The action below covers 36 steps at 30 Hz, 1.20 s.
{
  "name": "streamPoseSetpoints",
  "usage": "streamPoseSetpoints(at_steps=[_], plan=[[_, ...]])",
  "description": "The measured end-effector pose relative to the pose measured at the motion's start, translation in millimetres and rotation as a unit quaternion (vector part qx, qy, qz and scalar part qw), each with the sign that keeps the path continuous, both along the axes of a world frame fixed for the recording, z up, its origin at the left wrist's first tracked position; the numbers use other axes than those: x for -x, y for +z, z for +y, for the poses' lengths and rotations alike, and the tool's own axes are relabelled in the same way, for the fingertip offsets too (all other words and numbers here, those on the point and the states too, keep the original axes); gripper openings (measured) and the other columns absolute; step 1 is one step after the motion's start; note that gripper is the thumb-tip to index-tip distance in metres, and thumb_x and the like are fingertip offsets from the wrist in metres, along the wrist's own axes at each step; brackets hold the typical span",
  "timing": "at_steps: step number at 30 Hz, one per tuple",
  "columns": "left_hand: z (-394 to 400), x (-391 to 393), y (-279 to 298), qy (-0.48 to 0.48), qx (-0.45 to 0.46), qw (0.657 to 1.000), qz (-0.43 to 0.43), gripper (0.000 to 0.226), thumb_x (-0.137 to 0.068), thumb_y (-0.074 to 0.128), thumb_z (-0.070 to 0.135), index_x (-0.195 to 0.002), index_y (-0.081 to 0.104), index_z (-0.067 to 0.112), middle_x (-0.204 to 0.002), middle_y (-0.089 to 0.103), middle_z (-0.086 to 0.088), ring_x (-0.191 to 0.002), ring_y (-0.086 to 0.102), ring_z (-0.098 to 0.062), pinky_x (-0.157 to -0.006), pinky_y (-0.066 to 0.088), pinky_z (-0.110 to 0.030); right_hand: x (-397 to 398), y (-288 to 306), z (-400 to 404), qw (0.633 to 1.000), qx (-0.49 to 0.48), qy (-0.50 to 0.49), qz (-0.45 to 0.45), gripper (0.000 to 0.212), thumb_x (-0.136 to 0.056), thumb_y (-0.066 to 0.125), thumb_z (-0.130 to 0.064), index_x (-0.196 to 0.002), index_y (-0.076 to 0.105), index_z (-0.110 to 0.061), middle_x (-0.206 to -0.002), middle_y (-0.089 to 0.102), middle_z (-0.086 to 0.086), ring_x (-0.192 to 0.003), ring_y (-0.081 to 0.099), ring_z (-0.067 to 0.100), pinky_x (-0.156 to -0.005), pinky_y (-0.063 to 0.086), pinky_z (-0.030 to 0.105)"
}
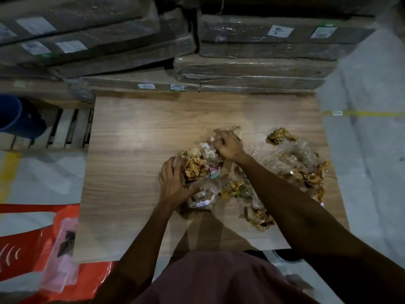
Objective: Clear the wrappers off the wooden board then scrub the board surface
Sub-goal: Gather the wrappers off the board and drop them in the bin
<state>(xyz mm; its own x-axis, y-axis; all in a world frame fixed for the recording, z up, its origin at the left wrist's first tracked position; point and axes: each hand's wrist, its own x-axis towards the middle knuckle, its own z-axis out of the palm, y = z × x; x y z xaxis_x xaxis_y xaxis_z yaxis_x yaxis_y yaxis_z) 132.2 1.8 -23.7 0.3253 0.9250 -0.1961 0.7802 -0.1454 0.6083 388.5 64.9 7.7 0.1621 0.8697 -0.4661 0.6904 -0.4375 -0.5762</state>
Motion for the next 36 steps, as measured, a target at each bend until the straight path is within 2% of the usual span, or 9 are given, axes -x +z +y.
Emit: streamPoseSetpoints(at_steps=[4, 8, 13, 18, 21, 26, 29, 32, 36], plan=[[-21, 12, -12, -0.088, -0.006, 0.995, 0.051, 0.138, -0.053, 0.052, 0.103, -0.162, -0.001, 0.036, -0.172, -0.01, -0.009, -0.157, -0.004, -0.036, -0.117, 0.014, -0.068, 23, -8, -32, 1.0, 0.011, 0.016, -0.015, 0.069, -0.087, 0.036, -0.067, -0.143, 0.057, -0.032, -0.164, 0.033, 0.008, -0.151, 0.026, 0.03, -0.121, 0.025, 0.055], [-25, 11, -14, -0.039, -0.005, 0.998, 0.05, 0.131, -0.059, 0.048, 0.099, -0.161, -0.001, 0.033, -0.171, -0.005, -0.015, -0.156, -0.001, -0.041, -0.115, 0.017, -0.071, 38, -16, -65, 0.999, -0.018, 0.032, 0.026, 0.072, -0.091, 0.036, -0.072, -0.147, 0.054, -0.029, -0.164, 0.033, 0.013, -0.154, 0.022, 0.03, -0.12, 0.029, 0.056], [-13, 1, -14, 0.025, 0.005, 1.0, 0.01, 0.121, -0.069, 0.049, 0.088, -0.163, 0.013, 0.022, -0.171, -0.003, -0.013, -0.157, -0.001, -0.038, -0.118, 0.015, -0.066, 44, -10, -96, 0.996, 0.005, 0.064, 0.062, 0.09, -0.09, 0.053, -0.075, -0.163, 0.021, -0.032, -0.173, -0.005, 0.01, -0.158, 0.005, 0.033, -0.124, 0.019, 0.057], [-1, -10, -14, -0.005, 0.037, 0.999, 0.005, 0.121, -0.068, 0.046, 0.085, -0.164, 0.01, 0.021, -0.171, -0.006, -0.012, -0.158, -0.005, -0.034, -0.121, 0.008, -0.063, 39, -17, -110, 0.989, 0.006, 0.145, 0.0, 0.137, -0.061, 0.073, -0.083, -0.163, -0.004, -0.035, -0.169, -0.024, 0.007, -0.158, -0.004, 0.039, -0.121, 0.015, 0.065], [5, -15, -15, -0.024, 0.051, 0.998, 0.005, 0.117, -0.065, 0.048, 0.079, -0.163, 0.011, 0.026, -0.172, -0.006, -0.008, -0.158, -0.006, -0.032, -0.12, 0.006, -0.064, 40, -27, -111, 0.987, -0.005, 0.152, -0.047, 0.134, -0.065, 0.073, -0.082, -0.164, -0.003, -0.032, -0.17, -0.02, 0.009, -0.157, 0.002, 0.04, -0.121, 0.018, 0.065], [9, -16, -23, -0.038, 0.011, 0.997, -0.059, 0.102, -0.081, 0.051, 0.074, -0.161, 0.024, 0.017, -0.171, 0.005, -0.009, -0.158, 0.005, -0.033, -0.121, 0.016, -0.064, 44, -31, -99, 0.993, -0.059, 0.091, -0.044, 0.105, -0.076, 0.043, -0.086, -0.162, 0.016, -0.031, -0.172, -0.003, 0.007, -0.157, 0.014, 0.034, -0.117, 0.024, 0.059], [13, -18, -23, -0.031, -0.014, 0.996, -0.08, 0.1, -0.085, 0.047, 0.08, -0.16, 0.024, 0.018, -0.172, 0.007, -0.009, -0.158, 0.01, -0.032, -0.119, 0.023, -0.064, 50, -25, -85, 0.996, -0.052, 0.074, 0.001, 0.099, -0.08, 0.06, -0.069, -0.161, 0.018, -0.03, -0.172, -0.005, 0.001, -0.157, 0.014, 0.031, -0.119, 0.022, 0.058], [17, -17, -14, -0.047, -0.012, 0.997, -0.058, 0.116, -0.071, 0.048, 0.092, -0.161, 0.016, 0.026, -0.172, -0.005, -0.005, -0.157, 0.006, -0.033, -0.119, 0.018, -0.06, 49, -14, -67, 0.992, -0.018, 0.127, -0.015, 0.109, -0.078, 0.082, -0.048, -0.163, 0.015, -0.031, -0.172, -0.006, 0.001, -0.158, 0.009, 0.03, -0.12, 0.022, 0.064], [28, -15, -10, -0.084, -0.007, 0.996, 0.006, 0.133, -0.054, 0.058, 0.095, -0.161, 0.017, 0.027, -0.171, -0.013, -0.004, -0.157, 0.0, -0.035, -0.119, 0.016, -0.065, 32, 14, -66, 0.977, 0.026, 0.191, -0.086, 0.113, -0.076, 0.084, -0.051, -0.163, 0.014, -0.034, -0.173, 0.002, 0.007, -0.158, 0.002, 0.033, -0.123, 0.01, 0.064]])
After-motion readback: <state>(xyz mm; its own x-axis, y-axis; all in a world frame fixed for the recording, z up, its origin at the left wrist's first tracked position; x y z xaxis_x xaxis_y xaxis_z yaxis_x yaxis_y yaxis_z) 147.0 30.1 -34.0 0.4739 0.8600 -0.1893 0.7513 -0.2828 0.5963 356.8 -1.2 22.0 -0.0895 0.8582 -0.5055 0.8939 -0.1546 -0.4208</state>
